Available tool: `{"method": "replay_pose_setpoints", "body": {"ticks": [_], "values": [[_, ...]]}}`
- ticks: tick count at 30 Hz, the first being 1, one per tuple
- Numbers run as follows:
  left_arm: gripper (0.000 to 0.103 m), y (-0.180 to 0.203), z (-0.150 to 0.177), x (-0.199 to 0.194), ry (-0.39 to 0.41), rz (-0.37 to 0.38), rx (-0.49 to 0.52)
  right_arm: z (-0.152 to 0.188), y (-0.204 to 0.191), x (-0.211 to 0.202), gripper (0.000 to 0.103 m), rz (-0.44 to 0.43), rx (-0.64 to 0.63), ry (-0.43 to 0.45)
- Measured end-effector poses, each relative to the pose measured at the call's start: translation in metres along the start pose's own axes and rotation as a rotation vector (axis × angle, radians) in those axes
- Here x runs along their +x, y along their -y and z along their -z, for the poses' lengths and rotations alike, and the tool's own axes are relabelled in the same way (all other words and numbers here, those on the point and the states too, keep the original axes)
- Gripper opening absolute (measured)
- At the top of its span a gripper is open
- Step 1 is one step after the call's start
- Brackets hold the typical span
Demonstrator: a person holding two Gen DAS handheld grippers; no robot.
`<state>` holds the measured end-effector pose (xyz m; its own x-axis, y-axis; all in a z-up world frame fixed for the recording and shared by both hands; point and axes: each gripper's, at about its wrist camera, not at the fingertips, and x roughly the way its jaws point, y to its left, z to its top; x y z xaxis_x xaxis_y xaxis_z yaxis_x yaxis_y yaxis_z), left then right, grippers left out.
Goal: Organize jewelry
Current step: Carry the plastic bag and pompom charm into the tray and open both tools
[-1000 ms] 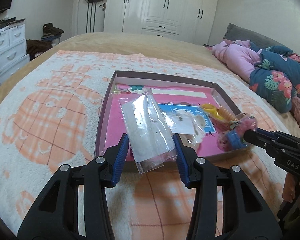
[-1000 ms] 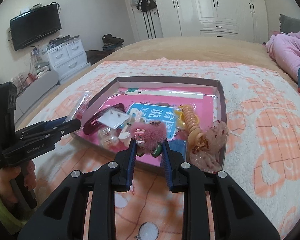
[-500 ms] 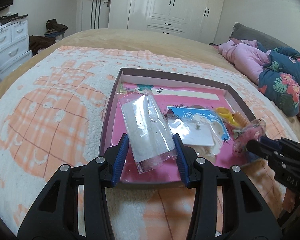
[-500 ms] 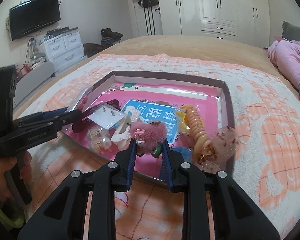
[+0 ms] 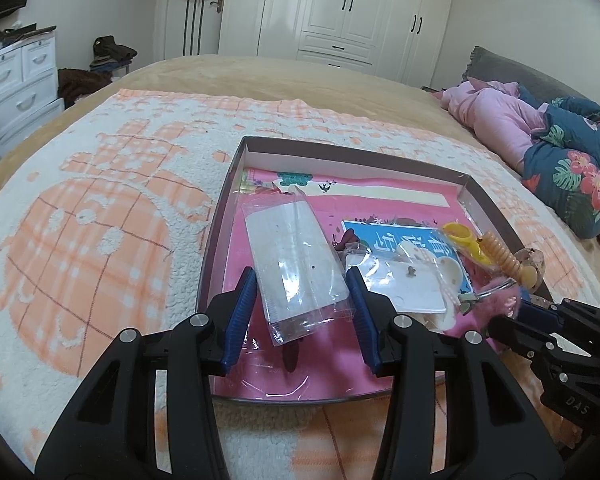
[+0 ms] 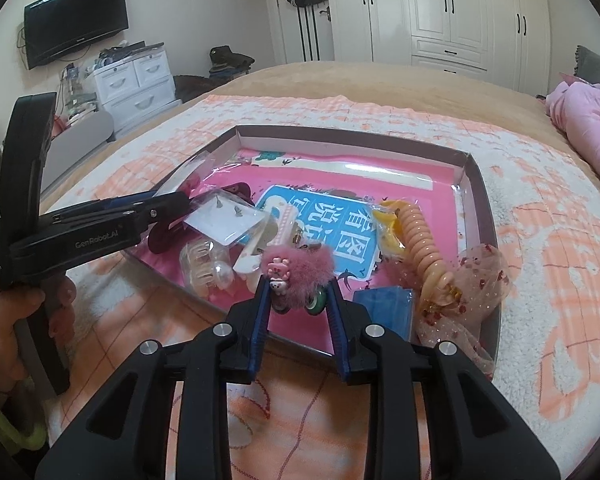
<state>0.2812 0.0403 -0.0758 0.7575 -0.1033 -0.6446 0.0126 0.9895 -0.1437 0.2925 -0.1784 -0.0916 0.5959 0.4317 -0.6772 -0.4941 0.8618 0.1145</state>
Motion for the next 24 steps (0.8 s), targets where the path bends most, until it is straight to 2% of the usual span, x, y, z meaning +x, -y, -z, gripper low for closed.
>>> {"method": "replay_pose_setpoints", "body": {"ticks": [6, 10, 18, 22, 24], "values": [[0.038, 0.0, 0.001, 0.001, -0.002, -0.002, 0.004, 0.003, -0.002, -0.005, 0.038, -0.002, 0.0, 0.005], [0.039, 0.002, 0.0, -0.002, 0.004, 0.0, 0.004, 0.006, -0.003, -0.013, 0.039, 0.005, -0.006, 0.019], [0.053, 0.007, 0.004, -0.013, 0.014, -0.003, 0.021, 0.016, -0.006, -0.035, 0.046, 0.043, -0.019, 0.05], [0.06, 0.01, 0.006, -0.027, 0.032, 0.0, 0.029, 0.02, -0.007, -0.049, 0.053, 0.058, -0.014, 0.077], [0.066, 0.012, 0.008, -0.036, 0.043, -0.004, 0.037, 0.023, -0.007, -0.054, 0.057, 0.065, -0.01, 0.086]]}}
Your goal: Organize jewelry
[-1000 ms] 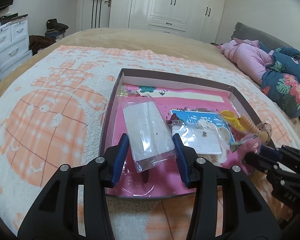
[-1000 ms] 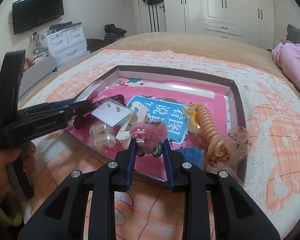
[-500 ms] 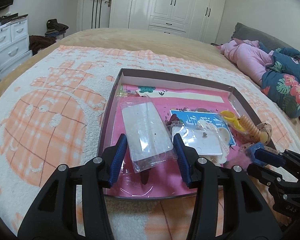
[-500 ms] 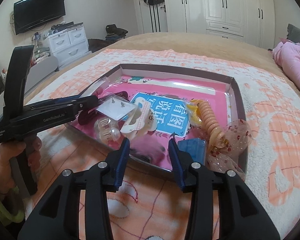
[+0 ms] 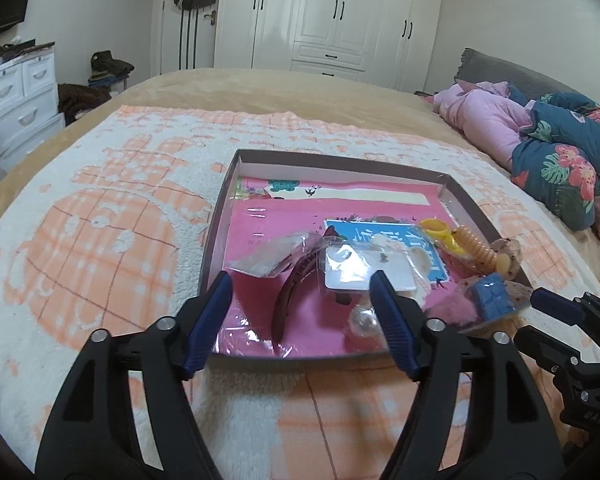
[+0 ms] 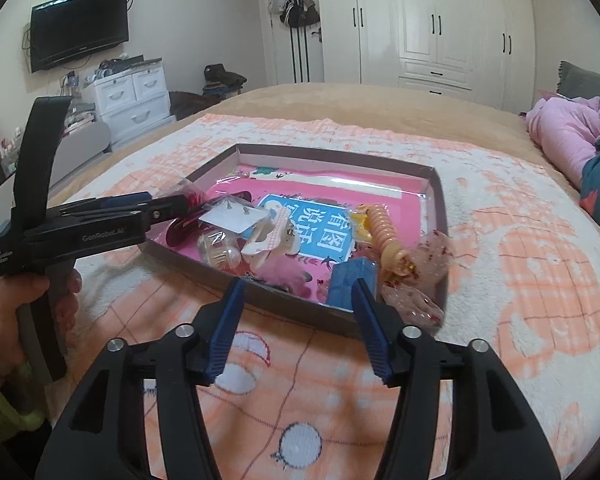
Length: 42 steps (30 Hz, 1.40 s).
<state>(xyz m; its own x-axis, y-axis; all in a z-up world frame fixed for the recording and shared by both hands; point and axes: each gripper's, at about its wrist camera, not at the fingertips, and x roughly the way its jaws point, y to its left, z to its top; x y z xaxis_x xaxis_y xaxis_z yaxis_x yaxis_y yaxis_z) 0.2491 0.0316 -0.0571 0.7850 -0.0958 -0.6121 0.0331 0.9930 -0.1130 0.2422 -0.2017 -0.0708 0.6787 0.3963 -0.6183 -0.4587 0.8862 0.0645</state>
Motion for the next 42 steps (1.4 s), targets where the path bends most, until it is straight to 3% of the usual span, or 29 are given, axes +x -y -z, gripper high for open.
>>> {"method": "replay_pose_setpoints", "body": {"ticks": [4, 6, 8, 9, 11, 17, 24, 42], "values": [[0.079, 0.003, 0.003, -0.018, 0.03, -0.002, 0.011, 0.005, 0.0, -0.01, 0.062, 0.034, -0.01, 0.019], [0.089, 0.004, 0.005, -0.027, 0.056, -0.007, 0.022, 0.008, 0.001, -0.015, 0.071, 0.051, -0.009, 0.032], [0.091, 0.006, 0.007, -0.035, 0.069, -0.008, 0.032, 0.013, 0.001, -0.022, 0.076, 0.088, -0.006, 0.061], [0.091, 0.008, 0.009, -0.039, 0.075, -0.011, 0.038, 0.014, 0.002, -0.024, 0.076, 0.094, -0.007, 0.066], [0.091, 0.011, 0.012, -0.047, 0.086, -0.015, 0.056, 0.017, 0.003, -0.029, 0.086, 0.107, 0.002, 0.073], [0.092, 0.017, 0.022, -0.065, 0.11, -0.009, 0.069, 0.027, 0.008, -0.042, 0.093, 0.132, 0.035, 0.099], [0.092, 0.024, 0.036, -0.085, 0.138, -0.004, 0.068, 0.036, 0.009, -0.062, 0.096, 0.176, 0.042, 0.155], [0.092, 0.027, 0.065, -0.119, 0.172, -0.037, 0.058, 0.059, -0.012, -0.104, 0.096, 0.176, 0.042, 0.25]]}}
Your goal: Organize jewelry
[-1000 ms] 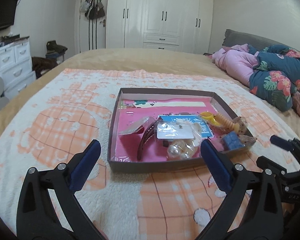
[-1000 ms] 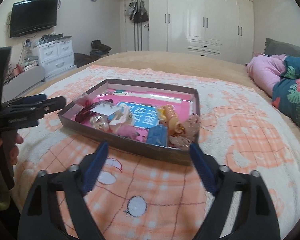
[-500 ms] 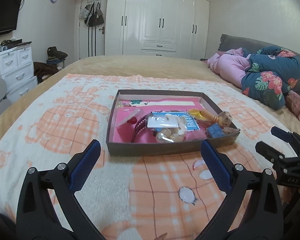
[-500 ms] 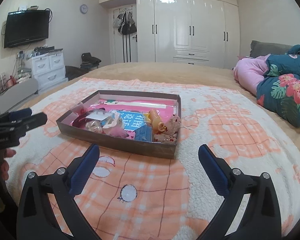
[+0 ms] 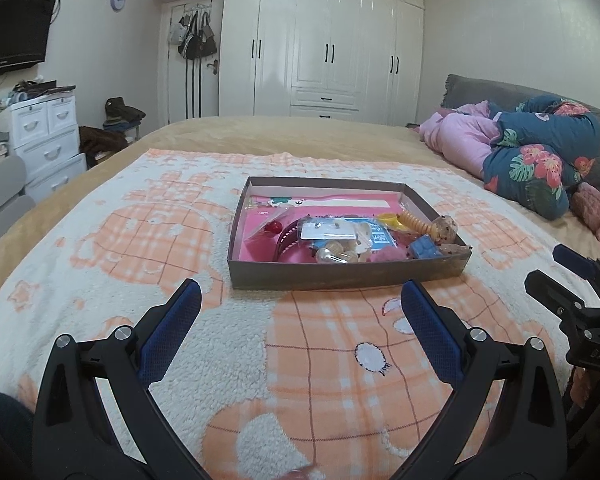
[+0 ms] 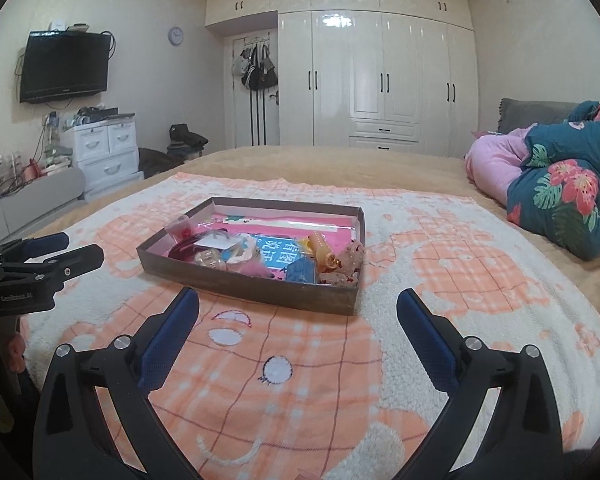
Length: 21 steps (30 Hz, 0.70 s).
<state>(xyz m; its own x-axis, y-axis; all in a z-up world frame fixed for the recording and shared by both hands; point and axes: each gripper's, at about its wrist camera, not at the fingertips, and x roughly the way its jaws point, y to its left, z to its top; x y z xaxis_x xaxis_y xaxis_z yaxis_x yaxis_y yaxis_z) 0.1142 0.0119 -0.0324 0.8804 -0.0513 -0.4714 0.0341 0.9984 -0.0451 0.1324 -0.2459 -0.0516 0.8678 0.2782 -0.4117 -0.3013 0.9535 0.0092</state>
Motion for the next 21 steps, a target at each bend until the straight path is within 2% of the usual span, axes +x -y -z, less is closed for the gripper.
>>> {"method": "replay_pose_setpoints", "body": {"ticks": [5, 13, 21], "values": [[0.092, 0.002, 0.001, -0.007, 0.023, -0.008, 0.002, 0.005, -0.003, -0.012, 0.096, 0.026, -0.004, 0.031], [0.092, 0.009, 0.004, -0.023, 0.074, -0.001, 0.018, 0.008, -0.008, -0.035, 0.097, 0.077, -0.011, 0.129], [0.092, 0.015, 0.008, -0.032, 0.107, 0.012, 0.028, 0.01, -0.012, -0.051, 0.097, 0.079, -0.014, 0.196]]}}
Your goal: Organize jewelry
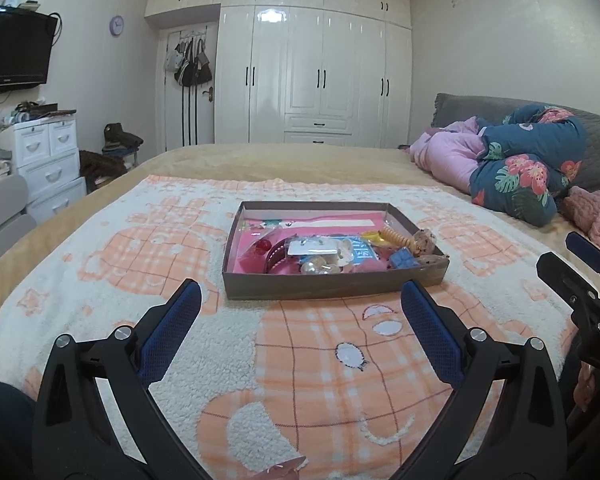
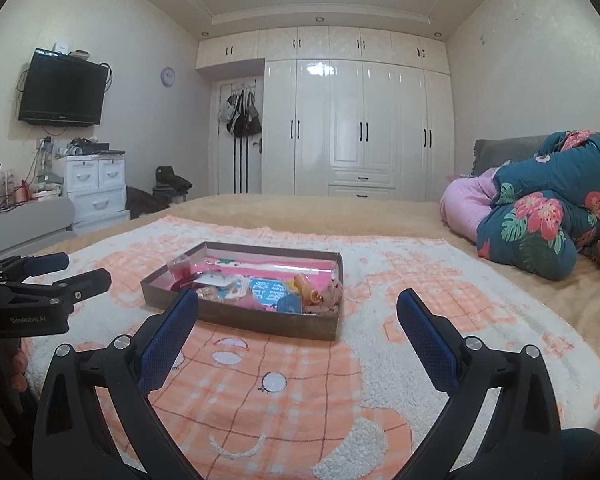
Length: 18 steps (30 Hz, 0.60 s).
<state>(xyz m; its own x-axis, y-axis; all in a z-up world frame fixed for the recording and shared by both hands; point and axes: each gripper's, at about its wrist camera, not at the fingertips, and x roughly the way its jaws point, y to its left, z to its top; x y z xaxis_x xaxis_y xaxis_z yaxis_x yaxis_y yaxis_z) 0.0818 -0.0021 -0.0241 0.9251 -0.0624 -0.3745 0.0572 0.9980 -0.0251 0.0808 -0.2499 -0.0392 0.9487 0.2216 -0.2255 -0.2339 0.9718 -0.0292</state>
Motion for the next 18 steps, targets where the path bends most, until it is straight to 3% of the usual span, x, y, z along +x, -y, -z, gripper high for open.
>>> {"method": "replay_pose_setpoints", "body": {"ticks": [18], "values": [[0.092, -0.0004, 0.0004, 0.0016, 0.002, -0.002, -0.007, 0.004, 0.0006, 0.0059, 0.097, 0.002, 0.011, -0.032]]}}
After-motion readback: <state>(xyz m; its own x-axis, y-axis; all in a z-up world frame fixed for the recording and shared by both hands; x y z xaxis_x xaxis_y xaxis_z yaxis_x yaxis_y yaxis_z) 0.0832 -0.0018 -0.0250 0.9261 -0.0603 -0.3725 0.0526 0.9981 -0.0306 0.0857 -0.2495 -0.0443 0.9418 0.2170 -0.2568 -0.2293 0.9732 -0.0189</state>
